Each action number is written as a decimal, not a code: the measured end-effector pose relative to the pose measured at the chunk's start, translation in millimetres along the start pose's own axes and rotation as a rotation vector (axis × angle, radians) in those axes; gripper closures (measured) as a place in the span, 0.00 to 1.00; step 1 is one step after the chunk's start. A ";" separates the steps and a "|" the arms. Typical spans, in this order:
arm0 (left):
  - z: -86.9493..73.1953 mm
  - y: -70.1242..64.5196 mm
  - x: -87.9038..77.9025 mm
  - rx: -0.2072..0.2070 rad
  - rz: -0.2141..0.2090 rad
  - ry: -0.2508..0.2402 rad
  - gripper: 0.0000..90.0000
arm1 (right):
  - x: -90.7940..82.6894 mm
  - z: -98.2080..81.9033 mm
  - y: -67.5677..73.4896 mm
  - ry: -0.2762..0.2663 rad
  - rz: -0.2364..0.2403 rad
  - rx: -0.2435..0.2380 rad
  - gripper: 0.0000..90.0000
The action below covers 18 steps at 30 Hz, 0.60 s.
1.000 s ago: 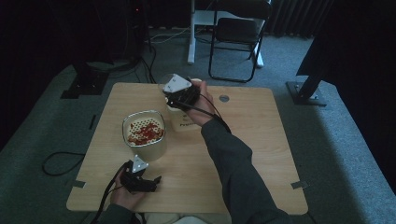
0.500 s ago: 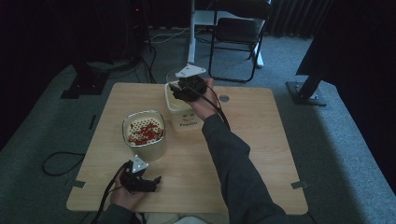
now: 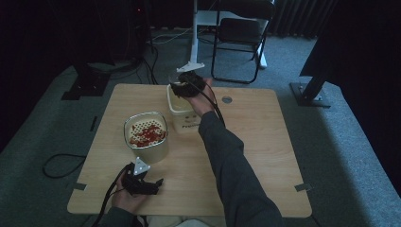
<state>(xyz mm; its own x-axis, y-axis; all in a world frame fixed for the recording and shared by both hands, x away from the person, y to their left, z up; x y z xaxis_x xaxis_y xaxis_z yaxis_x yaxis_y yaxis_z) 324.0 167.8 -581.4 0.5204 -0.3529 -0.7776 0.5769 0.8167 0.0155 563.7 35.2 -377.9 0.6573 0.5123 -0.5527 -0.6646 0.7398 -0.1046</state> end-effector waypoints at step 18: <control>-0.3 0.0 -0.2 -0.001 0.003 -0.003 0.08 | 5.3 -6.3 -9.0 0.039 -0.038 0.045 0.21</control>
<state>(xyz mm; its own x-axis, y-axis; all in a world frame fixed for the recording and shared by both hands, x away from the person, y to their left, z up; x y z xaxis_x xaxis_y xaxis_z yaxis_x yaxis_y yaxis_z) 323.8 167.9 -581.5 0.5237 -0.3518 -0.7759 0.5749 0.8181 0.0171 570.9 28.5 -385.1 0.6671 0.4663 -0.5810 -0.6219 0.7779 -0.0898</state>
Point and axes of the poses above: each handheld gripper's, and its own axes: x roughly forward along the jaws, z roughly out of its top, y roughly to its left, the point moved 8 cm from there along x, roughly forward along the jaws, and after that the axes turned 5 degrees about y, right-handed, at the moved point
